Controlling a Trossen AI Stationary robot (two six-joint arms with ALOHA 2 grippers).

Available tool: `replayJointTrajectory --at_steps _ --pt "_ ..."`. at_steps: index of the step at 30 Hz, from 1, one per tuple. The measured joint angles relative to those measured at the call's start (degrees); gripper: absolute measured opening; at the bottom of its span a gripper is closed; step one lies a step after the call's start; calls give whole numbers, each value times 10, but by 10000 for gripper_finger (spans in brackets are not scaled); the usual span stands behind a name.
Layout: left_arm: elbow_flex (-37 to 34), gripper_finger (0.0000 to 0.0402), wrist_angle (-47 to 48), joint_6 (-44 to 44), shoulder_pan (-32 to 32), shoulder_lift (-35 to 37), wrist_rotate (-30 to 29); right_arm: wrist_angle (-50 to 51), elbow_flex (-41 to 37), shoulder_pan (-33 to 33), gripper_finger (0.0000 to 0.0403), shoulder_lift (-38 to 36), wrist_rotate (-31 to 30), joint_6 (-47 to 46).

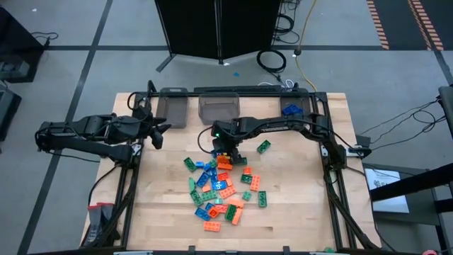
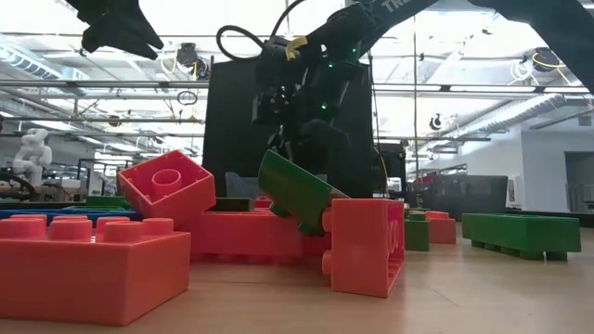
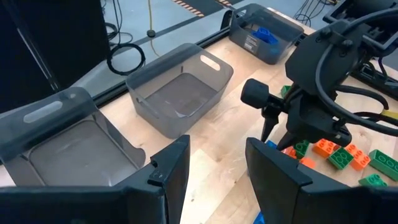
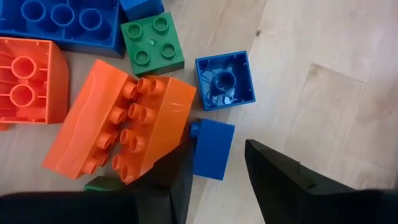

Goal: Sort blocks
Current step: Put the blue game piece into the right black bin

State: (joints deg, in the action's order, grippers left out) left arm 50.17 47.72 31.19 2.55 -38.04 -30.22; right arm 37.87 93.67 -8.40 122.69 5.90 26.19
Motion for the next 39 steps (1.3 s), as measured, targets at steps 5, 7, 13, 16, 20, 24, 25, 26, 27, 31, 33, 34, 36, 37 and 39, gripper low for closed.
replayJointTrajectory --at_steps 5,7,13,16,20,24,25,26,27,31,33,34,36,37,39 --pt "0 160 0 0 0 0 0 -13 0 -1 146 0 0 -19" --pt "0 160 0 0 0 0 0 -19 0 -2 151 0 2 -28" --pt "0 160 0 0 0 0 0 -23 0 -1 164 4 9 -45" --pt "0 160 0 0 0 0 0 -21 0 -2 169 18 49 -69" --pt "0 160 0 0 0 0 0 -14 -1 -2 182 38 61 -94" --pt "0 160 2 0 0 0 0 -14 -1 0 194 38 50 -95" --pt "0 160 3 0 0 0 0 -16 -1 1 193 38 34 -95" --pt "0 160 4 0 0 0 0 -16 -1 2 191 38 18 -95" --pt "0 160 4 0 0 0 0 -15 -1 3 187 38 7 -95" --pt "0 160 4 0 0 0 0 -16 -1 3 150 37 1 -92" --pt "0 160 4 0 0 0 0 -16 -1 3 126 37 -1 -92" --pt "0 160 4 0 0 0 0 -16 -1 3 112 37 -1 -92" --pt "0 160 4 0 0 0 0 -16 -1 2 84 37 -1 -92" --pt "0 160 4 0 0 0 0 -16 0 2 77 37 -1 -92" --pt "0 160 4 0 0 0 0 -15 0 2 77 37 -1 -101"
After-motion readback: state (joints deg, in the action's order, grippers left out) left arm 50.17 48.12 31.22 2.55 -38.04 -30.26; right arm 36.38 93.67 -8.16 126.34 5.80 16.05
